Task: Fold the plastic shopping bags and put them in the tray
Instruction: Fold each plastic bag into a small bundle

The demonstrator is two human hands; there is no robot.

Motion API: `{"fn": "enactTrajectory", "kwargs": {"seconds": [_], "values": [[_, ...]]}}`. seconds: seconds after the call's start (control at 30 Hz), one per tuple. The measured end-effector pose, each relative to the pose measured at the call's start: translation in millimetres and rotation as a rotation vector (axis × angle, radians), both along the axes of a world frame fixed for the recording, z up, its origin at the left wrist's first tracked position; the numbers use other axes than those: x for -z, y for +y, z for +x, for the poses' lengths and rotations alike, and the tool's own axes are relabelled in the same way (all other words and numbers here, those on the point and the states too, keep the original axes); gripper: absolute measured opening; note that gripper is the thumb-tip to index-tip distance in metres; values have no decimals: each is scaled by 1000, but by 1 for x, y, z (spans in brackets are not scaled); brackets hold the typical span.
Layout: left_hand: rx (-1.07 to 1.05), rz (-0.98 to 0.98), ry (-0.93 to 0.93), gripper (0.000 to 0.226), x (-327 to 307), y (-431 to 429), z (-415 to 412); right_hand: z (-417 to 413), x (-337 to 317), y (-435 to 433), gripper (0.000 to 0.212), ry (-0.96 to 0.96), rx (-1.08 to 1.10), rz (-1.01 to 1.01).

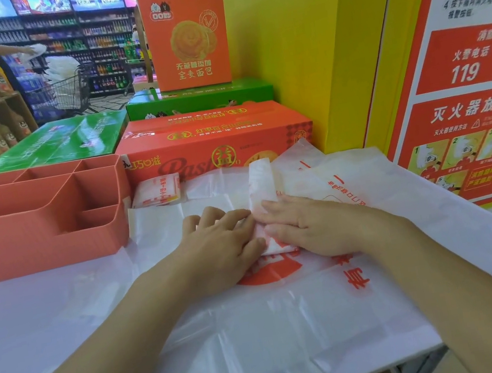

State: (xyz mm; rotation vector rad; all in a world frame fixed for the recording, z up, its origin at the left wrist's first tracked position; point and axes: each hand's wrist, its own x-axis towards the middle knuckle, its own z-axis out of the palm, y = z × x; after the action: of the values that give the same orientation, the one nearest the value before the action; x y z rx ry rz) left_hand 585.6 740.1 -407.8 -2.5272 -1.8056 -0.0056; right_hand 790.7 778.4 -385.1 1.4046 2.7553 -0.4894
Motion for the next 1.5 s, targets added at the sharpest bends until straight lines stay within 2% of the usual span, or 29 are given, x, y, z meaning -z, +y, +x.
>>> {"fn": "enactTrajectory", "kwargs": {"seconds": [0.07, 0.1, 0.3, 0.37, 0.53, 0.7, 0.8, 0.97, 1.13, 1.3, 1.5], "values": [[-4, -4, 14, 49, 0, 1, 0, -3, 5, -1, 56, -237, -35, 48], [-5, -10, 28, 50, 1, 1, 0, -4, 9, -2, 57, -286, -27, 72], [1, -16, 49, 56, 4, 3, -2, -7, 13, -5, 58, -301, 17, 77], [19, -19, 41, 59, 4, 3, -1, -6, 14, -4, 58, -247, 24, 76], [61, 27, -75, 53, 2, 4, -5, -4, 6, 1, 48, 105, 109, 165], [93, 45, -140, 52, -2, 1, -7, 1, 9, 7, 44, 109, 84, 139], [108, 39, -135, 64, -2, -1, -6, -1, 6, 6, 44, 122, 27, 122], [69, -88, -105, 72, -2, -3, -4, -3, 7, 9, 43, 87, 3, 144], [52, -60, -98, 69, -2, -2, -4, 7, 9, 12, 27, 335, -3, 245], [24, -35, -107, 78, 0, -1, -6, 15, 3, 10, 20, 362, -91, 73], [4, -35, -220, 66, -6, -2, -9, 16, 3, 10, 36, 325, -122, 42]]}}
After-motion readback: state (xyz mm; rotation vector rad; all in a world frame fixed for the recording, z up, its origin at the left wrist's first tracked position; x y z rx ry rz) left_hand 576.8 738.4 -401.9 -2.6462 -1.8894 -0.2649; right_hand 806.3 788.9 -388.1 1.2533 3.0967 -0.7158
